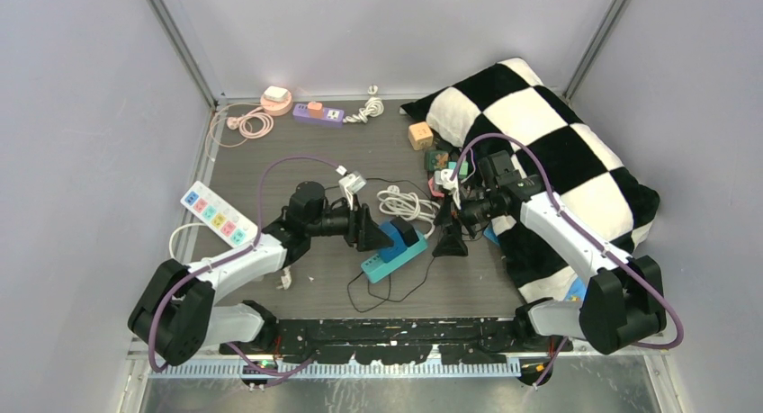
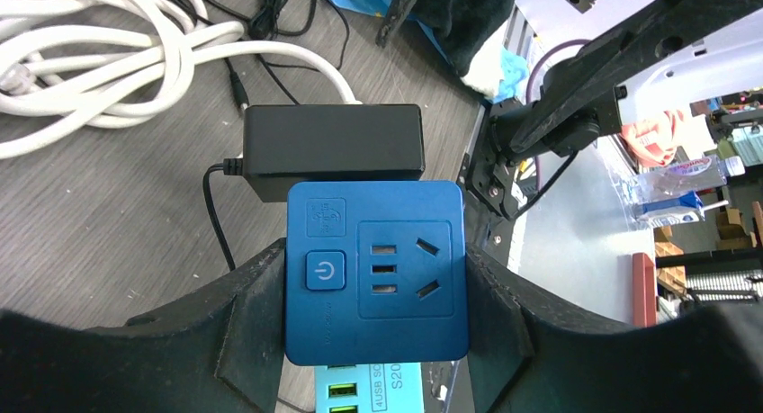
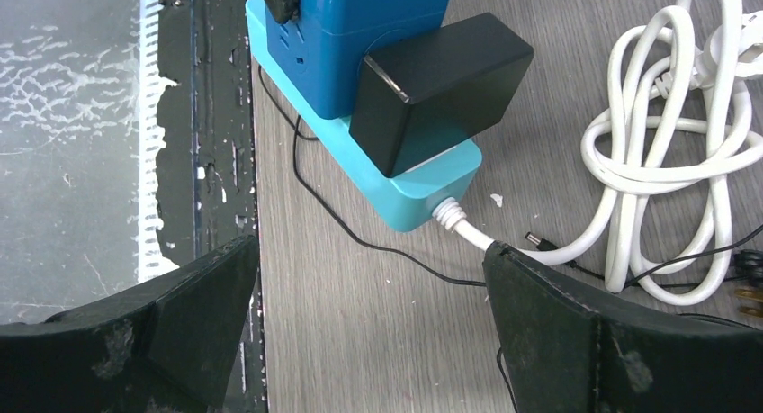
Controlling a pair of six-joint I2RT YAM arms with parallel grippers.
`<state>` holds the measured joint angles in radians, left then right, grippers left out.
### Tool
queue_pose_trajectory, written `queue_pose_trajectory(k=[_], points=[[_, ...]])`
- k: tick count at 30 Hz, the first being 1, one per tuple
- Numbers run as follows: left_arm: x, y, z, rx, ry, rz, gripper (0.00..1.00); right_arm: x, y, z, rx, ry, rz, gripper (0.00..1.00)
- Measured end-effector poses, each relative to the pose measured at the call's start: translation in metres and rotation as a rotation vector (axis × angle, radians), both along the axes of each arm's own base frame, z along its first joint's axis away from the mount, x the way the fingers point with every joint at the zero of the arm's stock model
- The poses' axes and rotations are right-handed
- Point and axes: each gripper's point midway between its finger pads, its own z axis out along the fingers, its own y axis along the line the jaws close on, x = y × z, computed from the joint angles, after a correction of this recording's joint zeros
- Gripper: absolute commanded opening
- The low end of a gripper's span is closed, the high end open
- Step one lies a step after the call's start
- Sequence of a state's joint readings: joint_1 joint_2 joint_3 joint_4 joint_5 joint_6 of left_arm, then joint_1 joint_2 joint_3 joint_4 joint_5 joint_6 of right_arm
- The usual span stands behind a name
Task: Pull the plug off the socket
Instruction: Remove the plug from the socket.
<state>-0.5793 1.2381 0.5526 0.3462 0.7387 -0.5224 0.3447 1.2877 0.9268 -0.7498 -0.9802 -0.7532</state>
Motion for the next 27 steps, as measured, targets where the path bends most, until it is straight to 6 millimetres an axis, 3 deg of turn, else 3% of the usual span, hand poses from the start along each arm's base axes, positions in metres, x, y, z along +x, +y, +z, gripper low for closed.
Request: queue_pose_trajectory(k=[9, 16, 21, 27], points=[[-0.012, 0.001, -0.004, 0.018, -0.020, -0.076, 0.00, -0.005, 0.003, 0.004, 0.037, -0.020, 0.049, 1.00], [-0.016, -0.005, -0.004, 0.060, -0.148, -0.146, 0.00, -0.007, 0.003, 0.004, 0.045, -0.046, 0.078, 1.00], [-0.024, -0.015, -0.013, 0.148, -0.290, -0.224, 0.00, -0.007, 0.002, -0.005, 0.045, -0.074, 0.090, 1.00], [-0.041, -0.023, -0.037, 0.264, -0.455, -0.363, 0.00, -0.010, -0.001, -0.019, 0.036, -0.110, 0.096, 1.00]])
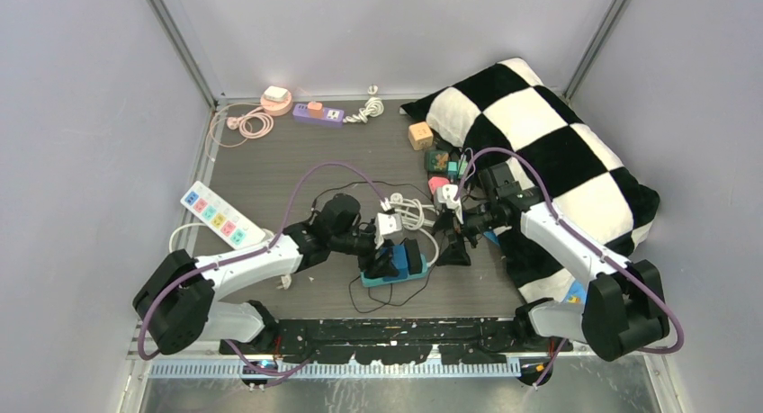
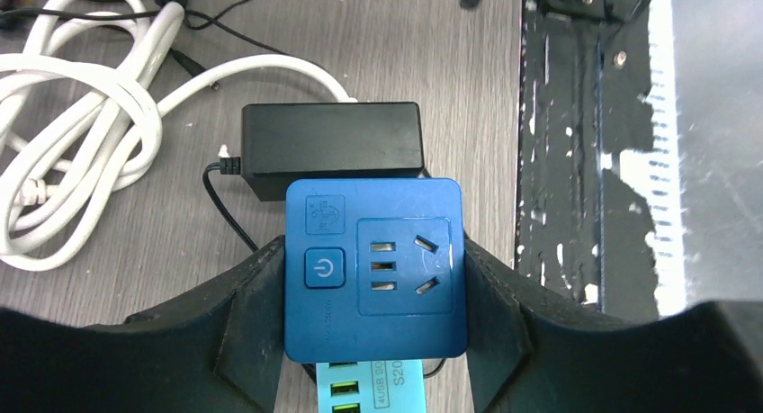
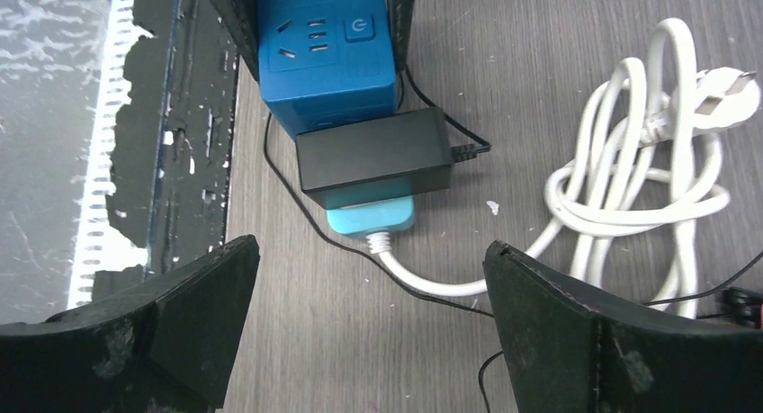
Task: Pull the plug off the socket
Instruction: Remove the plug from the socket.
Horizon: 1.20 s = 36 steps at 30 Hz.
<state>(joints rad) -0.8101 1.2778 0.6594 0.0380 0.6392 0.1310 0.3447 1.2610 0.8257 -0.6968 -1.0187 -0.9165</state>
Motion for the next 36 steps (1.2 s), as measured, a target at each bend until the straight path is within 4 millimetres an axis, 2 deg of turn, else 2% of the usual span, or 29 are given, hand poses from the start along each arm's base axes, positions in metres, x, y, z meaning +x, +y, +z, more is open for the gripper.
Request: queue_pose_trajectory(k=[5, 11, 15, 22, 36], points=[[-0.008, 0.002, -0.016, 0.072, -0.094, -0.075, 0.00, 0.000, -0.001, -0.005, 0.012, -0.074, 0.019, 1.00], [-0.010, 0.001, -0.022, 0.111, -0.178, -0.113, 0.00, -0.010, 0.006, -0.018, 0.026, -0.139, 0.070, 1.00], [-0.011, -0.002, -0.023, 0.117, -0.212, -0.125, 0.00, -0.007, 0.012, -0.024, 0.027, -0.186, 0.058, 1.00], [-0.011, -0.004, -0.023, 0.109, -0.229, -0.126, 0.00, 0.000, 0.024, -0.022, 0.029, -0.255, 0.062, 1.00], [-0.009, -0.008, -0.023, 0.097, -0.233, -0.125, 0.00, -0.016, 0.038, -0.045, -0.038, -0.250, 0.154, 1.00]])
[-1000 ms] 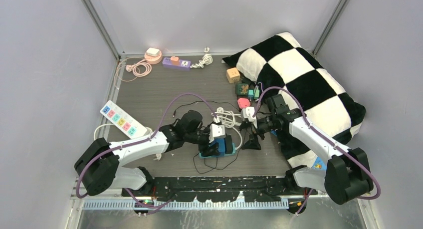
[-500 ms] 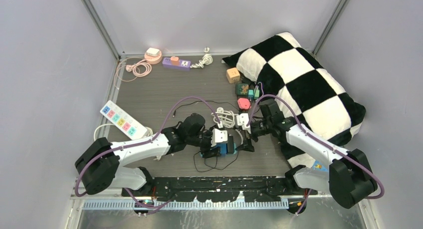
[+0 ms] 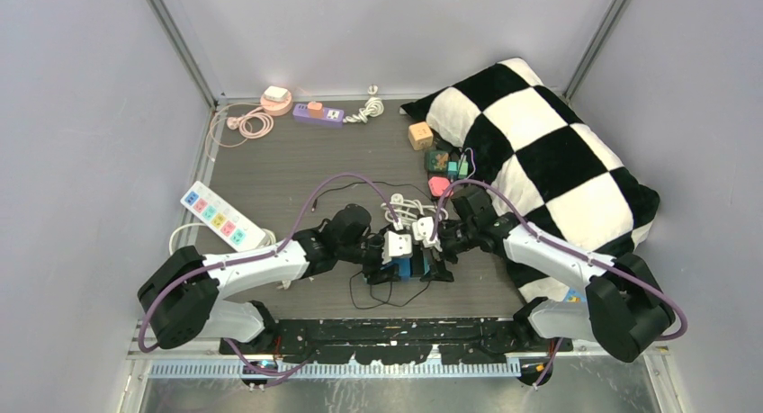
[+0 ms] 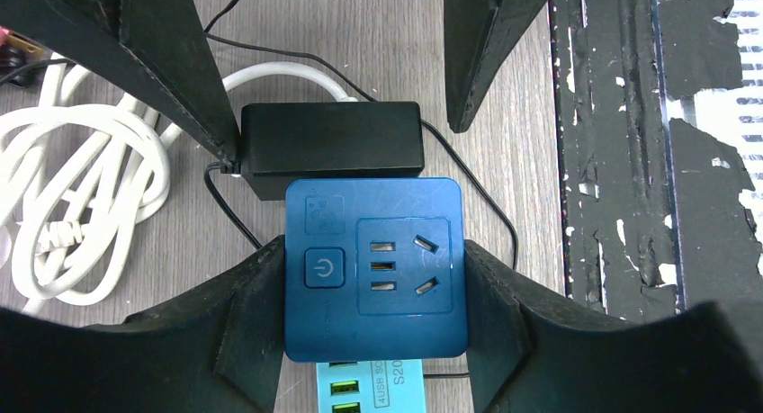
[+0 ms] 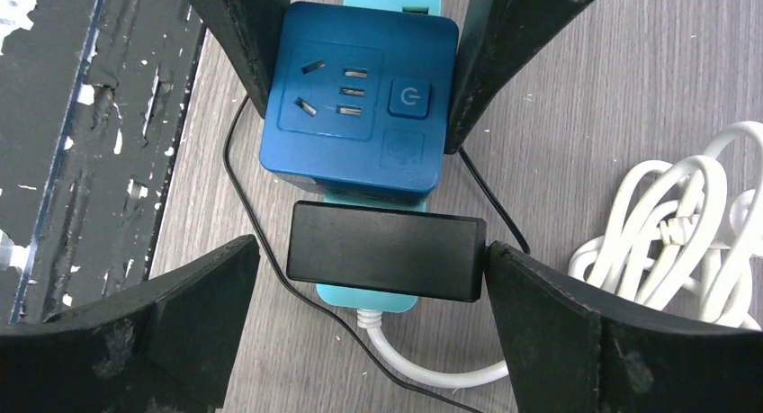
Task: Pull the plug off the socket
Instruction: Remove the plug from the socket.
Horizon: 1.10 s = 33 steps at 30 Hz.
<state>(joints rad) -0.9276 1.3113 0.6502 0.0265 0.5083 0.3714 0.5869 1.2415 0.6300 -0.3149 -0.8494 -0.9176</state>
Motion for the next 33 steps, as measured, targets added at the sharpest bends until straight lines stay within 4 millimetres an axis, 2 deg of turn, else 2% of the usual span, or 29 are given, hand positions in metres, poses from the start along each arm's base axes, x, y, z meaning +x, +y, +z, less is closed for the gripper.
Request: queue_pose_trajectory(k=[23, 29, 33], points=[[0.002, -0.004, -0.001, -0.065, 0.028, 0.041, 0.00, 0.003, 0.002, -0.011, -0.050, -0.045, -0.001, 0.98], [0.002, -0.004, -0.001, -0.073, 0.038, 0.050, 0.00, 0.005, 0.002, -0.012, -0.055, -0.048, -0.008, 0.92], [0.002, -0.004, -0.001, -0.075, 0.043, 0.054, 0.00, 0.005, 0.002, -0.012, -0.057, -0.048, -0.012, 0.84]])
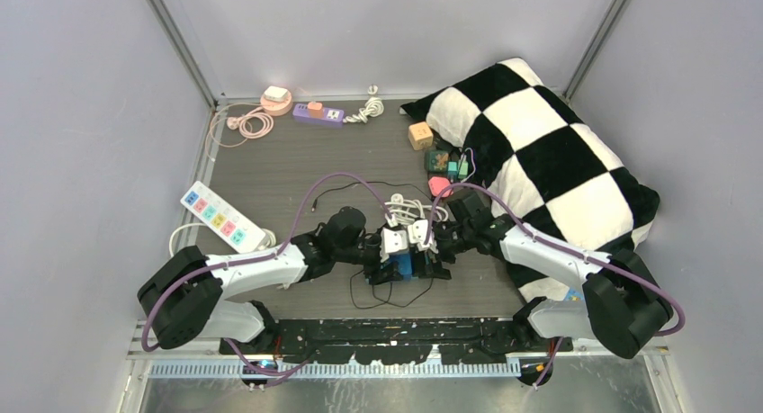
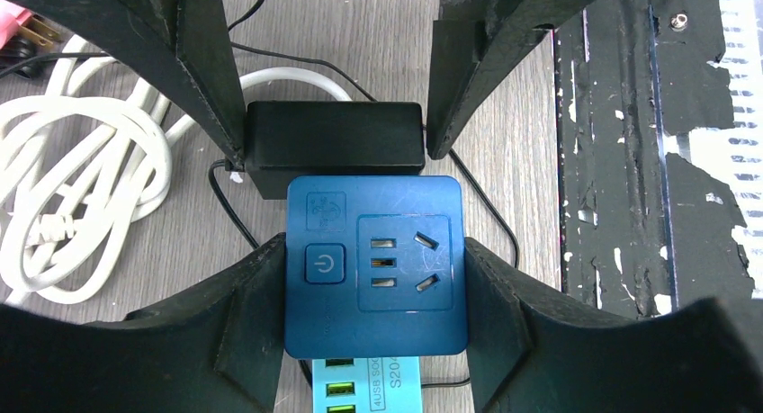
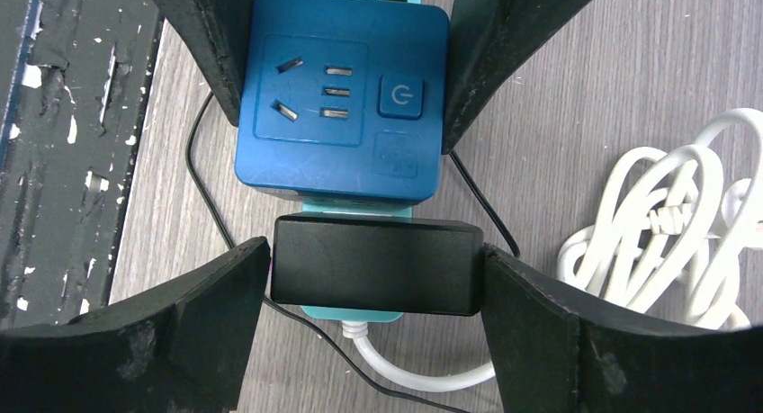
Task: Pull the plug off the socket
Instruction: Remove the plug from the socket.
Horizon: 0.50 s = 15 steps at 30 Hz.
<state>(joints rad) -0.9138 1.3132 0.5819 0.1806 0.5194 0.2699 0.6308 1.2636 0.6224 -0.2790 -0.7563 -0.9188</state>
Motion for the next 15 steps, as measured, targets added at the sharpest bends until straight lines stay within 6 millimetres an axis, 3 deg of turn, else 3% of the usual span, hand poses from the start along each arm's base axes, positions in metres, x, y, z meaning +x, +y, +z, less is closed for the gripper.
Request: queue_pose_trajectory(k=[10, 15], points=[[-0.002, 0.005, 0.000, -0.027, 0.000, 0.012, 0.00, -0.001, 0.006, 0.000, -0.012, -0.033, 0.021, 0.45], [0.000, 0.011, 0.002, -0.072, 0.028, 0.053, 0.00, -0.002, 0.010, 0.000, -0.017, -0.046, 0.044, 0.33]])
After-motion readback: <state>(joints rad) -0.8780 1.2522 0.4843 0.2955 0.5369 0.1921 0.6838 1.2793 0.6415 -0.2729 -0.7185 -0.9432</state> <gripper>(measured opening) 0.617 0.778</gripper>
